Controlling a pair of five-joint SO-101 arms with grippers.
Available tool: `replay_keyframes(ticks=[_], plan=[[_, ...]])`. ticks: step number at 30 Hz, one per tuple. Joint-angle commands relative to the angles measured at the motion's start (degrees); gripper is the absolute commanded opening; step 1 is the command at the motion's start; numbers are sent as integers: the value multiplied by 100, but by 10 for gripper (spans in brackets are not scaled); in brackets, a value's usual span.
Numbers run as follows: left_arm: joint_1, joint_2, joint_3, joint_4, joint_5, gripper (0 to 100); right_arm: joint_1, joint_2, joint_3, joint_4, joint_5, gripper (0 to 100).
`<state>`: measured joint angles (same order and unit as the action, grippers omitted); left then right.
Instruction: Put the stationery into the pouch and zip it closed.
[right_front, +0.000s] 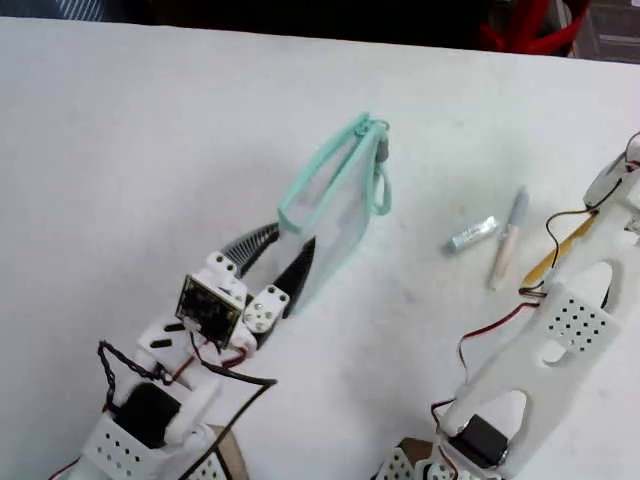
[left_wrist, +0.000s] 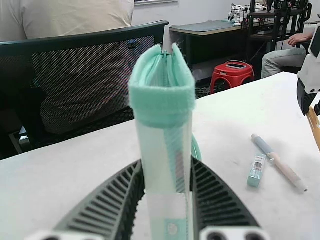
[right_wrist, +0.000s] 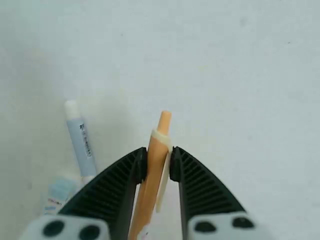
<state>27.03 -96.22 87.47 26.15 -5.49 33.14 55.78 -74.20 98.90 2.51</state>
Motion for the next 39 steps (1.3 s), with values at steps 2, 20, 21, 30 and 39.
replay_keyframes(ticks=[2, 20, 21, 30, 39], plan=[[-84, 40, -18, -53, -114, 128, -497, -1569, 1486, 4, 62, 18], [-92, 40, -18, -44, -123, 128, -2369, -6202, 4229, -4, 18, 18], [-92, 40, -18, -35, -123, 128, -2554, -6448, 4229, -4, 18, 18], [-92, 40, -18, -35, -141, 128, -4945, -8752, 4229, -637, 44, 18], [-57, 40, -18, -35, -141, 128, -5719, -9121, 4281, -2413, 18, 18]])
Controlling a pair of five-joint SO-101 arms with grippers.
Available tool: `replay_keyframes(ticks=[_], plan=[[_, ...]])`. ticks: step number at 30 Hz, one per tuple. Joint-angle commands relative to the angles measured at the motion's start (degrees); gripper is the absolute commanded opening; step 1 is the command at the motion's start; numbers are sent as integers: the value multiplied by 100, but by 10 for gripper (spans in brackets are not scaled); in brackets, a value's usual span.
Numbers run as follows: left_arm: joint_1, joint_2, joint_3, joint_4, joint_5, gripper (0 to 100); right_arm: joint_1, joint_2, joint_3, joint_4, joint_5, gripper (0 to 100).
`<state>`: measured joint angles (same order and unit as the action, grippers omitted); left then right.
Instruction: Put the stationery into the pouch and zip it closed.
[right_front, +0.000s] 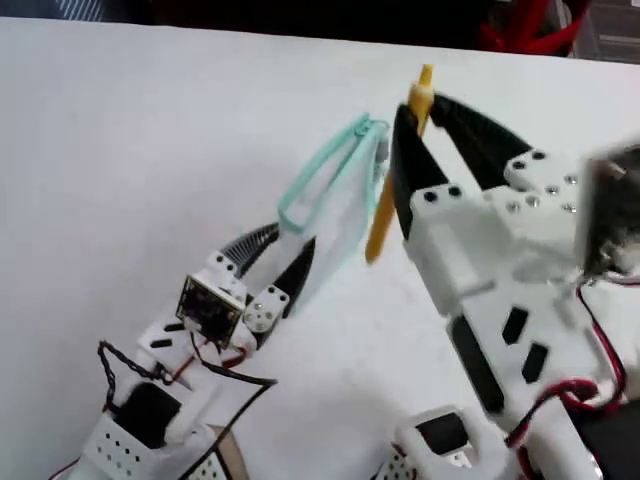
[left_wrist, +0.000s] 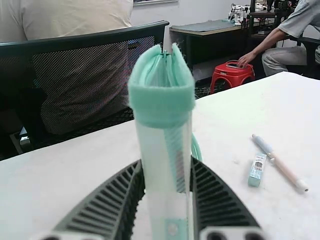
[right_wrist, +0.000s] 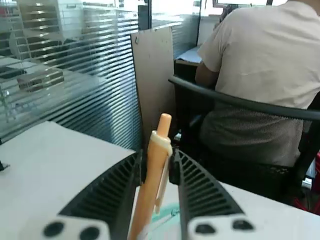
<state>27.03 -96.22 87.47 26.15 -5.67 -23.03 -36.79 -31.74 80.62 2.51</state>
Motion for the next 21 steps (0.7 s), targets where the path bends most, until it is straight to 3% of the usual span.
replay_keyframes(ticks=[1, 6, 14, 21], plan=[[-48, 40, -18, -26, -123, 128, -171, 242, 105, -804, 18, 18], [-75, 40, -18, -26, -123, 128, -620, 708, 536, -1455, 18, 18], [-48, 40, -18, -35, -123, 128, -655, 778, 1143, -1727, 53, 18], [-75, 40, -18, -62, -132, 128, -637, 813, 1890, -3152, 62, 17]])
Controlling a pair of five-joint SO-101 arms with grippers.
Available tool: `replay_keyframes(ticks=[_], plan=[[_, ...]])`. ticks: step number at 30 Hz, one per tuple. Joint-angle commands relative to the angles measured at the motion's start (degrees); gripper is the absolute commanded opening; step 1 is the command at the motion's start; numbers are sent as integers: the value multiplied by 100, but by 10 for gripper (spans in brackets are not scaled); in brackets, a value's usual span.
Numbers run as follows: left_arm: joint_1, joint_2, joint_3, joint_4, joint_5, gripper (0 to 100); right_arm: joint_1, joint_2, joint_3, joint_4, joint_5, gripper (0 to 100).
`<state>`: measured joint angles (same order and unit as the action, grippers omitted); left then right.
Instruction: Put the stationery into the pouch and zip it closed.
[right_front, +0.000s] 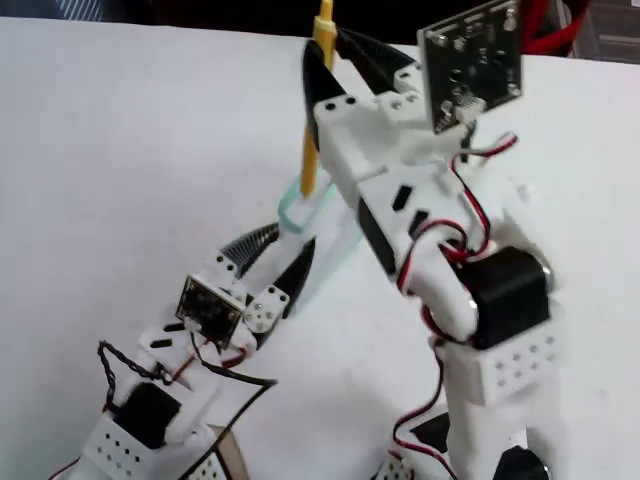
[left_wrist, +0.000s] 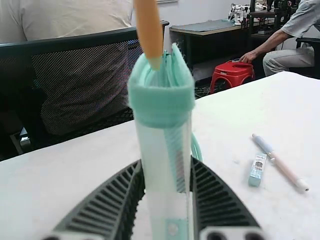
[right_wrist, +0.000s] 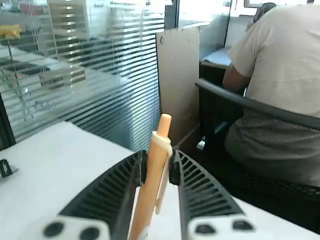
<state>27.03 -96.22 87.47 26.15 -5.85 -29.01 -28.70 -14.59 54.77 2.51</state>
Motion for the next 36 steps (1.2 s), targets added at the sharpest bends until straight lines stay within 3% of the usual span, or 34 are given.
replay_keyframes(ticks=[1, 10, 26, 31, 36], plan=[[-92, 40, -18, -62, -114, 128, -31, 4, 334, -708, 62, 17], [-57, 40, -18, -62, -114, 128, 338, -497, 1336, -549, 70, 17], [-48, 40, -9, -62, -114, 128, 365, -1930, 3182, -277, 88, 17], [-48, 40, -9, -53, -114, 128, 330, -1921, 3736, -312, 826, 18], [-48, 48, -9, -53, -114, 128, 365, -1921, 3780, -312, 932, 18]])
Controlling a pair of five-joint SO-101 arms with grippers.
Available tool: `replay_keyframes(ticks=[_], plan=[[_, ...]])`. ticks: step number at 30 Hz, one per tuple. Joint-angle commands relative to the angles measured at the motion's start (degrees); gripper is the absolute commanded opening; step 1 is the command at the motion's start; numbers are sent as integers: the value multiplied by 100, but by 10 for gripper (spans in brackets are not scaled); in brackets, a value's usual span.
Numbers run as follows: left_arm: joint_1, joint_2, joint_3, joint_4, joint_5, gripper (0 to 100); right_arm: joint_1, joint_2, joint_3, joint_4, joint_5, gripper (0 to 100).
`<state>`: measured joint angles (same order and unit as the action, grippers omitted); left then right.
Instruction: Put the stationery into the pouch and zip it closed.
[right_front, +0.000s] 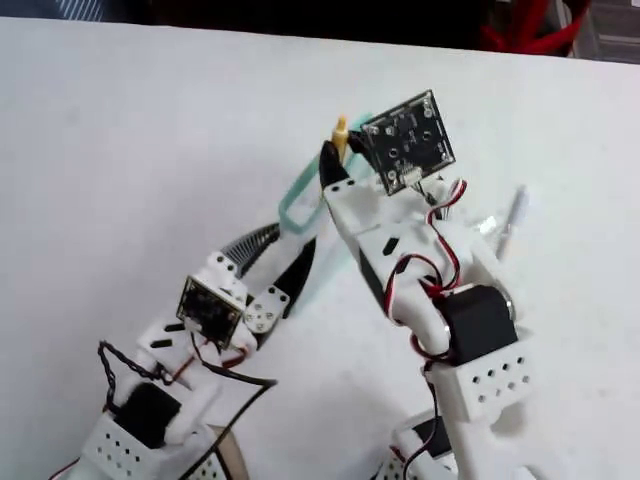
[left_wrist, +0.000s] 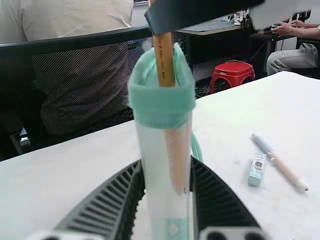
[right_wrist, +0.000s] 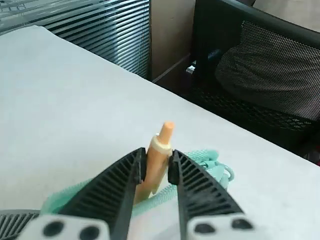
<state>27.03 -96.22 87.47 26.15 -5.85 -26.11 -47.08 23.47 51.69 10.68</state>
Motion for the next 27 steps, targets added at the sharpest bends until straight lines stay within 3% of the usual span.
replay_keyframes(ticks=[1, 19, 27], plan=[[-48, 48, -9, -53, -114, 128, 75, -84, -26, 13, 123, 18], [-92, 40, -9, -62, -79, 128, 22, -127, 316, 180, 97, 18], [-92, 40, -9, -70, -88, 128, -629, -119, -88, 796, 88, 18]])
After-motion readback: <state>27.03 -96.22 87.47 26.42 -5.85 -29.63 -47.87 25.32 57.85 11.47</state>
